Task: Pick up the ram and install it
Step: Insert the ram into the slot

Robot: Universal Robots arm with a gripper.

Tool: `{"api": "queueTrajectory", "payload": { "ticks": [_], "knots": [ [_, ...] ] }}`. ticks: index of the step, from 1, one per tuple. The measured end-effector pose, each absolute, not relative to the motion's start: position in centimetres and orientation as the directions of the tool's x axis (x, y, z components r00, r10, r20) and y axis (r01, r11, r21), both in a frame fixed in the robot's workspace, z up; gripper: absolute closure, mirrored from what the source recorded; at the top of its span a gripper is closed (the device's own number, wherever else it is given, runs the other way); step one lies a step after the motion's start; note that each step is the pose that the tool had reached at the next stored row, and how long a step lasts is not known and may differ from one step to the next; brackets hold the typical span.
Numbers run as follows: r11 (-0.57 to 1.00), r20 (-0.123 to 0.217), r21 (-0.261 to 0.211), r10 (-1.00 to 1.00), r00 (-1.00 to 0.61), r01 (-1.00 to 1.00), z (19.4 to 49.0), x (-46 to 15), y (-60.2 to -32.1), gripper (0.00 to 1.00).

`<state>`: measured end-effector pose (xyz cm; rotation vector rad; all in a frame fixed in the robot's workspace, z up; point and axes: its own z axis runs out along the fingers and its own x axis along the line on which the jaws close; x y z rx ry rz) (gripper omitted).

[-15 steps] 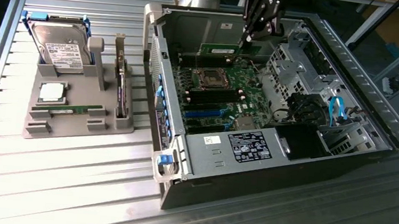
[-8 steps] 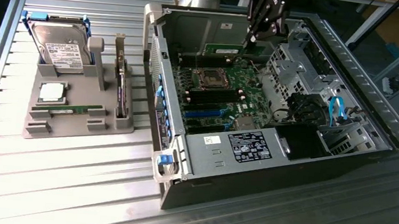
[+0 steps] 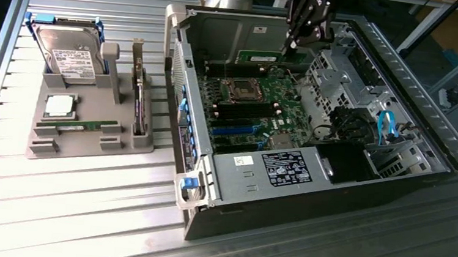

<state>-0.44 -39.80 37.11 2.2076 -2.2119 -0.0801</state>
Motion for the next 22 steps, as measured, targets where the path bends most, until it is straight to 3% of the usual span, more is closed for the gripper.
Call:
{"api": "queueTrajectory", "payload": {
  "ticks": [22],
  "knots": [
    [0.001, -0.025, 0.047, -1.0, -0.002, -0.999, 33.0, -0.4, -39.8, 0.88]
  ]
}}
